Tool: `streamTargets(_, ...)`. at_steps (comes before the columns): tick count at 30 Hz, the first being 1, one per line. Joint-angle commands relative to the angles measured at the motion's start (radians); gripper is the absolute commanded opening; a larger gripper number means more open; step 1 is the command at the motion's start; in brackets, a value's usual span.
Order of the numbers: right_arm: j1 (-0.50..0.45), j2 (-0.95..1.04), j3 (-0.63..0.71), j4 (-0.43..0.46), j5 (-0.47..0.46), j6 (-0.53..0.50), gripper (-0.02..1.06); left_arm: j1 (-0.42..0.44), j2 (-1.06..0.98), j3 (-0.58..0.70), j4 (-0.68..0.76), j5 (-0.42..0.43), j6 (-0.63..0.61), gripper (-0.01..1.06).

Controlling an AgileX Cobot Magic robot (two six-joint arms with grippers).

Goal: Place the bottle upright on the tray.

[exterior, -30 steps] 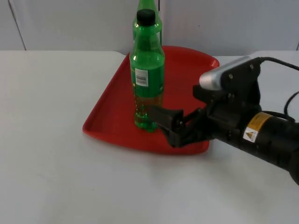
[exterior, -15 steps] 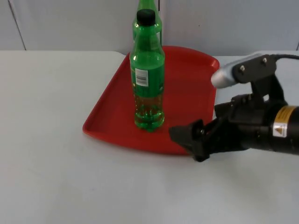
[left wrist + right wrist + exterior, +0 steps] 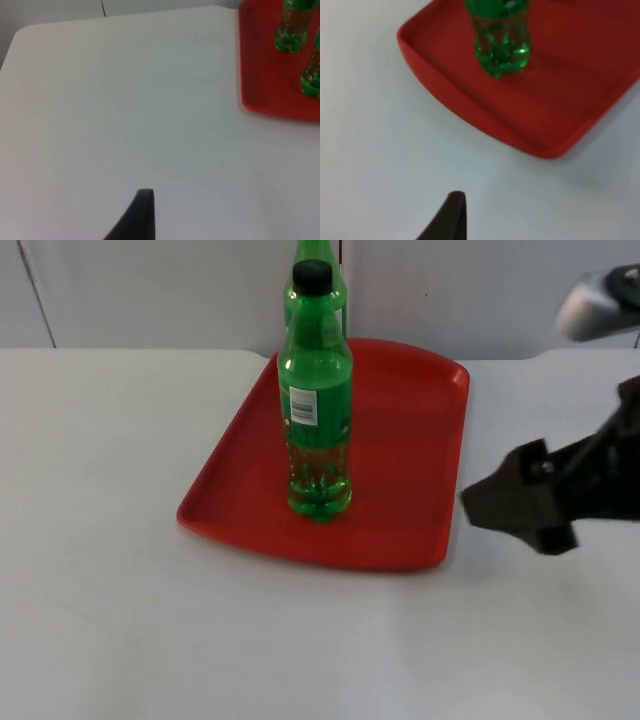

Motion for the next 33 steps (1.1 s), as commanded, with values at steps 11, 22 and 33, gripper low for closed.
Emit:
streamTargets(11, 0.000, -0.423, 0.005, 0.001, 0.319, 0.013, 1.05, 0.002, -0.004, 0.003, 0.001, -0.002, -0.001, 1.05)
streamTargets(22, 0.000, -0.802, 0.005, -0.001, 0.478, 0.013, 1.05, 0.002, -0.004, 0.003, 0.001, -0.002, -0.001, 1.05)
streamTargets(33, 0.000, -1.050, 0.005, -0.003, 0.744, -0.051, 1.05, 0.002, -0.004, 0.003, 0.001, -0.002, -0.001, 1.05)
